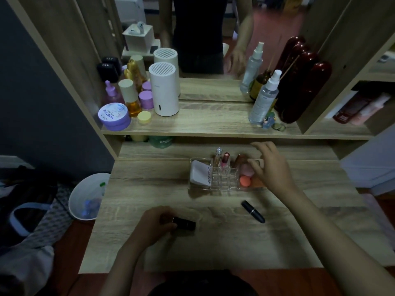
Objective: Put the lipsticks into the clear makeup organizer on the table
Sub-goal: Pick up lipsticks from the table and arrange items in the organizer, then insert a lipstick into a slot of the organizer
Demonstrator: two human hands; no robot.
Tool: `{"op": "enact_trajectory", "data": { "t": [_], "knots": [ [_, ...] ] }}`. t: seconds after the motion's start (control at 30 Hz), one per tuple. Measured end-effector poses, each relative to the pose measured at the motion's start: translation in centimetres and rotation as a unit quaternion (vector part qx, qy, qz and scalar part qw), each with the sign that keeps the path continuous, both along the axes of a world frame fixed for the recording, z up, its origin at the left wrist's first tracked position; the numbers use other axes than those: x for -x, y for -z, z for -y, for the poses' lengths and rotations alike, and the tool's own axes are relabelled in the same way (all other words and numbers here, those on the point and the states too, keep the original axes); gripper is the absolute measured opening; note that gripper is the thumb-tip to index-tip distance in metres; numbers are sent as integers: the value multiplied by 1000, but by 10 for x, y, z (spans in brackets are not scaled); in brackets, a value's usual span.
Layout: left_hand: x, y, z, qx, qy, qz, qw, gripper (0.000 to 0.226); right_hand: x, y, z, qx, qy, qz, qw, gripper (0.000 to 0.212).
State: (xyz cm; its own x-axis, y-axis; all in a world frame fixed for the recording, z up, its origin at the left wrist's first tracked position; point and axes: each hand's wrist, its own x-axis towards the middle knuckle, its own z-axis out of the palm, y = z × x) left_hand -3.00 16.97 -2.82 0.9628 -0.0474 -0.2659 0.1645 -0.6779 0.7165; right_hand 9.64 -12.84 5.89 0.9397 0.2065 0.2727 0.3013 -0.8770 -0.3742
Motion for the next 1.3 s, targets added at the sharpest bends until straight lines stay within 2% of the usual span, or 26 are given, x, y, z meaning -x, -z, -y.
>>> {"op": "enact_trajectory", "data": {
  "t": [0.1, 0.2, 0.33, 0.4, 0.5, 0.6, 0.7, 0.8, 1.03, 1.3],
  "knots": [
    [-2, -5, 2, 40, -18, -6, 999, 30, 37, 7, 19, -43, 24, -3, 999, 9],
    [-6, -11, 8, 79, -42, -11, 996, 34, 72, 33, 34, -34, 40, -63, 997, 1],
    [-17, -23, 21, 85, -50, 29, 995, 37, 97, 63, 43, -28, 80, -209, 974, 32],
    [-25, -31, 26, 83, -45, 55, 994, 38, 102, 72, 40, -19, 91, -245, 965, 43],
    [-38, -40, 34, 83, -28, 90, 992, 35, 106, 76, 35, -15, 106, -262, 959, 33],
    [-57, -52, 44, 72, -18, 148, 986, 26, 105, 73, 35, -11, 111, -258, 960, 16],
    [-80, -62, 57, 51, 4, 218, 975, 24, 103, 67, 36, -45, 104, -226, 968, 18],
    [-100, -67, 72, 29, 7, 244, 969, 21, 95, 54, 31, -102, 95, -184, 973, 18],
    [-124, -63, 92, -6, 28, 212, 977, 17, 51, 21, 5, -132, 57, -90, 986, 19],
    [-127, -50, 106, -23, 42, 191, 981, 16, 9, 21, -24, -47, 24, -123, 991, 20]
  ]
}}
